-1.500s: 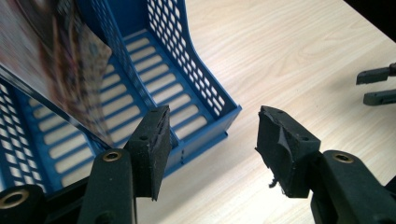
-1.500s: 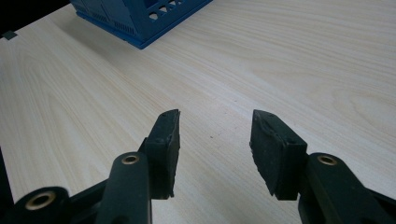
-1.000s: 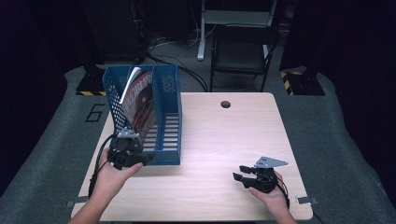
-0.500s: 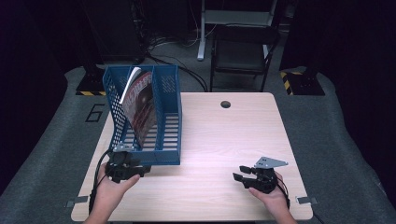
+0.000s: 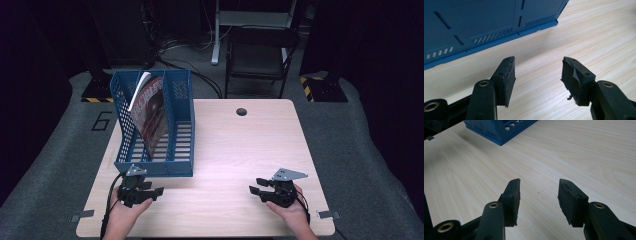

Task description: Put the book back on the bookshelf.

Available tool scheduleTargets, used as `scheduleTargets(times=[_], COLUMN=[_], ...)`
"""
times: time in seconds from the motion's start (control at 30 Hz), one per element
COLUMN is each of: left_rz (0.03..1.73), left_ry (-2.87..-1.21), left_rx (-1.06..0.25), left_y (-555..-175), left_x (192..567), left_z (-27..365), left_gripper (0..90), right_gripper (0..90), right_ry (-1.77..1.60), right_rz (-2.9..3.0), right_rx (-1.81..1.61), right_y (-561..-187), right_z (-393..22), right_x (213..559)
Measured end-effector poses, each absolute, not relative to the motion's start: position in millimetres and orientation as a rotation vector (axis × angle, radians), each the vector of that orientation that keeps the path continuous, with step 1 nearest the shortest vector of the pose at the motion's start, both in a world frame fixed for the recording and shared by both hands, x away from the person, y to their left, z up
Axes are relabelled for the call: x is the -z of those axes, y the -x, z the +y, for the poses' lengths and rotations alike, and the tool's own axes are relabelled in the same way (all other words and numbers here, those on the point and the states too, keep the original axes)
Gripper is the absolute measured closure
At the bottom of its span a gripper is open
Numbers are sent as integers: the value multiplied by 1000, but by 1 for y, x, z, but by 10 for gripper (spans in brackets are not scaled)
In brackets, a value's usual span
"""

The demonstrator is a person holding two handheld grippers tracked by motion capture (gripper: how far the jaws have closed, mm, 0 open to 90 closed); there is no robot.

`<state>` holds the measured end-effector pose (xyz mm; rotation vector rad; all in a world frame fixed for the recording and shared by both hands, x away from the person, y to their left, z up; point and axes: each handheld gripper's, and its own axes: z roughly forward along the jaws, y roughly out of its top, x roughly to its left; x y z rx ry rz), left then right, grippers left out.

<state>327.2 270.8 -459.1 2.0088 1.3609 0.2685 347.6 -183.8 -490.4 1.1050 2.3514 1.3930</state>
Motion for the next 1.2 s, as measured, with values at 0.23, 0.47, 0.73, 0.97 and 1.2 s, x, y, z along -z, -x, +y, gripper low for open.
scheduleTargets(times=[0.23,0.47,0.73,0.97,1.2], left_rz=[1372,1354,1335,1315,1306], left_ry=[-2024,-2031,-2039,-2066,-2085], left_rx=[-273,-274,-266,-256,-257], left_y=[-328,-328,-330,-332,-332], left_x=[477,485,493,499,505], left_z=[271,268,263,257,255], left_gripper=[443,443,443,442,442], right_gripper=[522,522,522,522,522], right_ry=[-1098,-1093,-1081,-1069,-1072], right_rz=[2353,2372,2387,2398,2404], right_rx=[-1388,-1371,-1359,-1348,-1352], right_y=[-347,-347,-347,-347,-346], right_z=[-183,-180,-178,-174,-173], right_x=[491,493,494,494,494])
